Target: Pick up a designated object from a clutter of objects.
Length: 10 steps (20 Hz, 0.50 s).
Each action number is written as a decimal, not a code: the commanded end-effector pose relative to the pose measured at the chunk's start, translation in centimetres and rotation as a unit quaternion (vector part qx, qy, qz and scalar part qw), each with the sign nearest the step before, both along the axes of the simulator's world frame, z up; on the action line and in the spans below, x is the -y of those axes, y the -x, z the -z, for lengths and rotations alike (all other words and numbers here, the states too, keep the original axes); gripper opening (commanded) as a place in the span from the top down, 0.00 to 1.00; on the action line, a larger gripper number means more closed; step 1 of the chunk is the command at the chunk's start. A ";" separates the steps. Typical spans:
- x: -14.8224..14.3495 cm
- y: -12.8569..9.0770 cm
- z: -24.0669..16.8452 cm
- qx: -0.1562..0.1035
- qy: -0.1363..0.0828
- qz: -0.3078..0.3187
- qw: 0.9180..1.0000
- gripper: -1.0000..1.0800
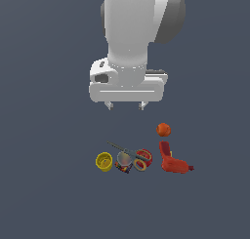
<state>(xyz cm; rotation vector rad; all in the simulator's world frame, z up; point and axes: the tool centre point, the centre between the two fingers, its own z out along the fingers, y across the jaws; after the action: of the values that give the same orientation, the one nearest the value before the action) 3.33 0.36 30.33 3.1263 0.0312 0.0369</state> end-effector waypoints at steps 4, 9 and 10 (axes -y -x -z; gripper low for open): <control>1.3 -2.1 2.9 -0.002 -0.005 0.023 1.000 0.04; 3.1 -4.5 6.9 -0.005 -0.009 0.053 0.999 0.04; 3.5 -5.0 7.8 -0.005 -0.010 0.059 0.998 0.04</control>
<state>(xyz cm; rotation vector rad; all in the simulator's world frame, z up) 7.63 -2.48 23.92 3.1413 -0.1244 0.0229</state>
